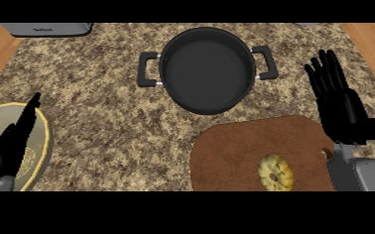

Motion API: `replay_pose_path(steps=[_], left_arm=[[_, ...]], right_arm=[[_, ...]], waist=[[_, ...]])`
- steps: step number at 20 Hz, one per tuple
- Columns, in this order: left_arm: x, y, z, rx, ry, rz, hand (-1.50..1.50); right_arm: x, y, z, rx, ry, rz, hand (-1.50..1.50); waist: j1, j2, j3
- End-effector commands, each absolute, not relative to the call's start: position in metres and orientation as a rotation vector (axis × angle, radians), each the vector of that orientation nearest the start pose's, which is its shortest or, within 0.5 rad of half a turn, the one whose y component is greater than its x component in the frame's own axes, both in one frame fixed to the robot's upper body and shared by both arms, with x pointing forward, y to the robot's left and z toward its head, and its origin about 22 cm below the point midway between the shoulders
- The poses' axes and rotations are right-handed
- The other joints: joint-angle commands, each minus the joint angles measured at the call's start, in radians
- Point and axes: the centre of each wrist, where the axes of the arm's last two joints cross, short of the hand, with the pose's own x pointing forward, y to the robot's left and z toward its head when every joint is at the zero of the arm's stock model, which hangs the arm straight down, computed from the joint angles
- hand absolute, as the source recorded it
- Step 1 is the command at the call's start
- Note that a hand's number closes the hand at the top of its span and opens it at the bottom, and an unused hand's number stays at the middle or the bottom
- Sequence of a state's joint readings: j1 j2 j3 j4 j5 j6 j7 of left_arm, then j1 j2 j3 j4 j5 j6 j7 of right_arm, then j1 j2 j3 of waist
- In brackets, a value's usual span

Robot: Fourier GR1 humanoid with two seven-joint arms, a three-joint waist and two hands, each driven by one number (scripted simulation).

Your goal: Pick the squash from the cutting board and place it in the pot

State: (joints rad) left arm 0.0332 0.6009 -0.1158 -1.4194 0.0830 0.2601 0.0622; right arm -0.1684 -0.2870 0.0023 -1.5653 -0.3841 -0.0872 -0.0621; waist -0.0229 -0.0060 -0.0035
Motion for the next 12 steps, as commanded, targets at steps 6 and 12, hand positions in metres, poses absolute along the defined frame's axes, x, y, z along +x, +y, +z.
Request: replay_pose_path(steps=[6,12], left_arm=[[0.237,0.287,-0.004,0.183,-1.339,-0.284,0.00],[0.229,0.261,-0.020,0.026,-1.263,-0.215,0.00]], right_arm=[[0.258,-0.264,0.071,-0.210,-1.548,1.056,1.50],[0.228,-0.219,0.122,-0.365,-2.342,1.116,-1.50]], waist=[[0.005,0.002,-0.027],[-0.064,-0.017,0.002]])
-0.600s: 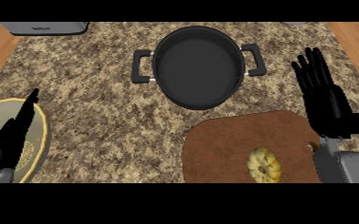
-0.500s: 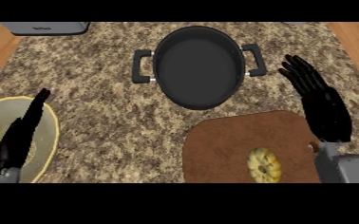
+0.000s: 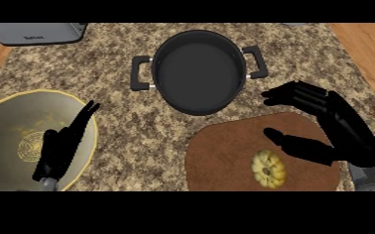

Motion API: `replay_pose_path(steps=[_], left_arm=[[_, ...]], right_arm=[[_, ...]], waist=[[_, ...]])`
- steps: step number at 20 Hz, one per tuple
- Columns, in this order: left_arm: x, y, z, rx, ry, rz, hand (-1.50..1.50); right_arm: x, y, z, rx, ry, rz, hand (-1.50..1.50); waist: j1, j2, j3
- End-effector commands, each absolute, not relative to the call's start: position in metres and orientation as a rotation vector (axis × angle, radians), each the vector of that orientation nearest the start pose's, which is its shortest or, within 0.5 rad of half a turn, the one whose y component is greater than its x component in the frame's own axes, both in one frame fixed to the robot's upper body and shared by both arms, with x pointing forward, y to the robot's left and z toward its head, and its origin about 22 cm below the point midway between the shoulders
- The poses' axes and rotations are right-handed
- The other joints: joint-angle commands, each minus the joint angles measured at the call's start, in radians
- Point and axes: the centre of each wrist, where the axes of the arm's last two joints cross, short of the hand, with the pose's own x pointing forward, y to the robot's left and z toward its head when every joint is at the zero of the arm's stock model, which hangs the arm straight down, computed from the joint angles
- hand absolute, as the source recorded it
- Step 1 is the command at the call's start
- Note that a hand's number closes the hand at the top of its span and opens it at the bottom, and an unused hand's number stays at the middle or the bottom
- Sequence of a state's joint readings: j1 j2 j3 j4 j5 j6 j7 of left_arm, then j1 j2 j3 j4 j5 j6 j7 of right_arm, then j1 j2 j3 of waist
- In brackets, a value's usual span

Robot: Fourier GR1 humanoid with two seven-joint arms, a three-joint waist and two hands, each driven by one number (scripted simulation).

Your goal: Pick the squash from the cutting board and place it in the pot

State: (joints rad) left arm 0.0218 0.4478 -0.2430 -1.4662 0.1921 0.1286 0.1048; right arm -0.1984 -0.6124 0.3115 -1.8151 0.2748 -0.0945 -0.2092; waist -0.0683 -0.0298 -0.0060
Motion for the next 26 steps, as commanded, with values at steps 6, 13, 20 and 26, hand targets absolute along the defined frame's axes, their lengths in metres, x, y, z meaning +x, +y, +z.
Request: replay_pose_path(steps=[6,13,20,26], left_arm=[[0.235,0.268,-0.024,-0.002,-1.255,-0.201,0.00],[0.240,0.262,-0.019,-0.007,-1.282,-0.231,0.00],[0.243,0.247,-0.008,-0.044,-1.287,-0.262,0.00],[0.258,0.242,-0.019,-0.060,-1.292,-0.278,0.00]], right_arm=[[0.144,-0.195,0.098,-0.398,-2.290,1.257,-1.50],[0.105,-0.190,0.111,-0.672,-1.846,1.307,-1.50],[0.092,-0.149,0.108,-0.713,-1.570,1.254,-1.50],[0.120,-0.145,0.071,-0.805,-1.220,1.453,-1.50]], waist=[[0.000,0.016,0.003],[0.011,0.021,0.001],[0.062,0.028,0.004],[0.068,0.034,0.004]])
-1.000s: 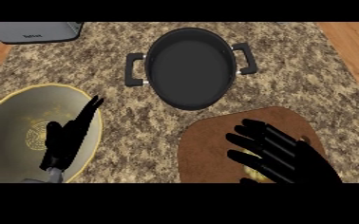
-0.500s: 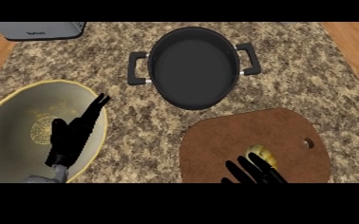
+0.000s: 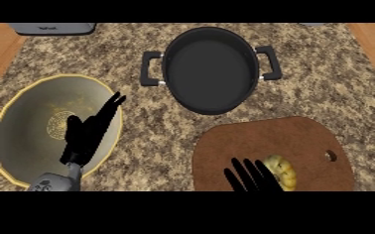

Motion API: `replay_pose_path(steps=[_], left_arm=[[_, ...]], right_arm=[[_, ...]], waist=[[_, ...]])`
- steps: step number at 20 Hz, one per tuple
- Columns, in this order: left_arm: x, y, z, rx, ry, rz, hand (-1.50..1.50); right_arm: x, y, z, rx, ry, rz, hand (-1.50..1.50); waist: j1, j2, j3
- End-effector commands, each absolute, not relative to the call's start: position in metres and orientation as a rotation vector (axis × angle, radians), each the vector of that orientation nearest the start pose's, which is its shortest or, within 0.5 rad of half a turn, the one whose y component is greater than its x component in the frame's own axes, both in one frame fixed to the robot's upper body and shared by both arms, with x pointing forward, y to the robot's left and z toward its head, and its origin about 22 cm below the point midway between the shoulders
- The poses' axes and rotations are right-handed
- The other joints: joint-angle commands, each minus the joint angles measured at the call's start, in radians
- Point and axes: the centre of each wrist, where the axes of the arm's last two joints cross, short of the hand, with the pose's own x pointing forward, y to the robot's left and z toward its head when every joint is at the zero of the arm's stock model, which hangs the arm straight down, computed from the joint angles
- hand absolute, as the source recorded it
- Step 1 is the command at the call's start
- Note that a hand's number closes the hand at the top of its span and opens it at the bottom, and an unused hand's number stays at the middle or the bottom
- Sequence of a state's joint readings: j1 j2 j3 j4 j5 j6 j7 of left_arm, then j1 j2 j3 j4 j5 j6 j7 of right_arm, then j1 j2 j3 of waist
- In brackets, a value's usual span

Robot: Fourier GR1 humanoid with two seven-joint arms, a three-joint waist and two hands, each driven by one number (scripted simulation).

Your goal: Pick the squash from the cutting board and place it in the pot

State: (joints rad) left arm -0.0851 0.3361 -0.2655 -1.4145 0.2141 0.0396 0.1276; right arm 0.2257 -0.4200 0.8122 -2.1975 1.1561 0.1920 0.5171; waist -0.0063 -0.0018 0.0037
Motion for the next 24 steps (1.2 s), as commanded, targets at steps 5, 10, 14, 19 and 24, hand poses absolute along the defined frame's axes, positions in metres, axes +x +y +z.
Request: replay_pose_path(steps=[5,10,14,19,24], left_arm=[[0.243,0.249,-0.017,-0.058,-1.272,-0.264,0.00],[0.256,0.265,-0.018,-0.071,-1.282,-0.278,0.00],[0.265,0.241,-0.022,-0.064,-1.286,-0.280,0.00],[0.264,0.251,-0.032,-0.056,-1.276,-0.280,0.00],[0.257,0.234,-0.023,-0.059,-1.293,-0.277,0.00]], right_arm=[[0.136,-0.178,0.078,-0.826,-1.208,1.449,-1.50],[0.147,-0.202,0.093,-0.850,-1.332,1.412,-1.50],[0.139,-0.208,0.102,-0.809,-1.340,1.389,-1.50],[0.151,-0.215,0.096,-0.611,-1.374,1.352,-1.50],[0.169,-0.230,0.080,-0.459,-1.405,1.285,-1.50]], waist=[[0.007,0.001,-0.004],[0.002,0.001,-0.004],[-0.001,0.001,-0.004],[-0.001,0.003,-0.004],[0.006,0.003,-0.004]])
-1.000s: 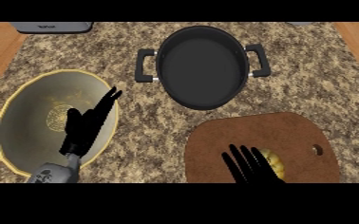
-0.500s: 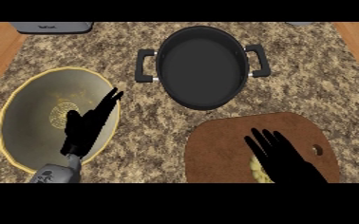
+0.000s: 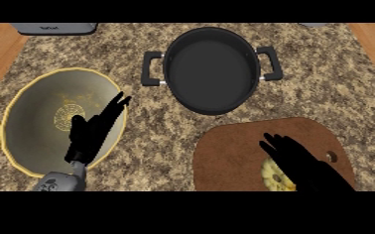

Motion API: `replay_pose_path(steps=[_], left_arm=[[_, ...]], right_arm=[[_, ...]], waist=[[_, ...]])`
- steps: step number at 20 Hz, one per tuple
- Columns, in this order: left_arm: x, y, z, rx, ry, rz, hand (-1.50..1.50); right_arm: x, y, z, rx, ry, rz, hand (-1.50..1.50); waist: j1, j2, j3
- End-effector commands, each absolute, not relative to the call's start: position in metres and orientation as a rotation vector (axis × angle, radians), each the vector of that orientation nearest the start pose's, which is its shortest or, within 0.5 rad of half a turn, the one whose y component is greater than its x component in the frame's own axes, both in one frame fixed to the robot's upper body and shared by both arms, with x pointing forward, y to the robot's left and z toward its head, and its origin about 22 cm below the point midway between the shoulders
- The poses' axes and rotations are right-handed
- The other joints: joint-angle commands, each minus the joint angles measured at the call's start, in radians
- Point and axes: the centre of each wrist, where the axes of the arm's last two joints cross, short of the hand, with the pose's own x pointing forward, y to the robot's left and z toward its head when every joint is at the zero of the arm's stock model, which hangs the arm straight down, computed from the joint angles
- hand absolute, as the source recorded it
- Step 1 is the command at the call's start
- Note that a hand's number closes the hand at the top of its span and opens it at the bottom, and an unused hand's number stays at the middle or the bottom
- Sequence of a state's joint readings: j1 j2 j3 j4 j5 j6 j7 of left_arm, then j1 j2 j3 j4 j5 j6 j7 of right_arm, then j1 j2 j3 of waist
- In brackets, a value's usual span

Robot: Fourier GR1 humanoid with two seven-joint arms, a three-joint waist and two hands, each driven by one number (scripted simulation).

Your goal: Pick the squash from the cutting board and place it in the pot

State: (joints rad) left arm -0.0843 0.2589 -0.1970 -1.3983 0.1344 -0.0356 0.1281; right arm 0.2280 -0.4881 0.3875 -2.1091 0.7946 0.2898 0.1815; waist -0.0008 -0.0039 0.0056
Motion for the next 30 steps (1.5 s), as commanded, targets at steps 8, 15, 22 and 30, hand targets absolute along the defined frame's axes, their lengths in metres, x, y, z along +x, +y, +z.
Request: replay_pose_path(steps=[8,15,22,30], left_arm=[[0.262,0.249,-0.024,-0.057,-1.251,-0.278,0.00],[0.258,0.235,-0.020,-0.044,-1.265,-0.284,0.00],[0.267,0.240,-0.028,-0.045,-1.270,-0.276,0.00],[0.252,0.237,-0.029,-0.061,-1.273,-0.273,0.00]], right_arm=[[0.177,-0.253,0.036,-0.404,-1.377,1.176,-1.50],[0.208,-0.268,0.008,-0.356,-1.359,1.186,1.50],[0.205,-0.298,-0.021,-0.308,-1.416,1.216,1.50],[0.193,-0.289,-0.030,-0.289,-1.608,1.222,1.50]], waist=[[-0.002,0.004,-0.005],[0.001,0.004,-0.005],[-0.002,0.006,-0.005],[-0.001,0.004,-0.005]])
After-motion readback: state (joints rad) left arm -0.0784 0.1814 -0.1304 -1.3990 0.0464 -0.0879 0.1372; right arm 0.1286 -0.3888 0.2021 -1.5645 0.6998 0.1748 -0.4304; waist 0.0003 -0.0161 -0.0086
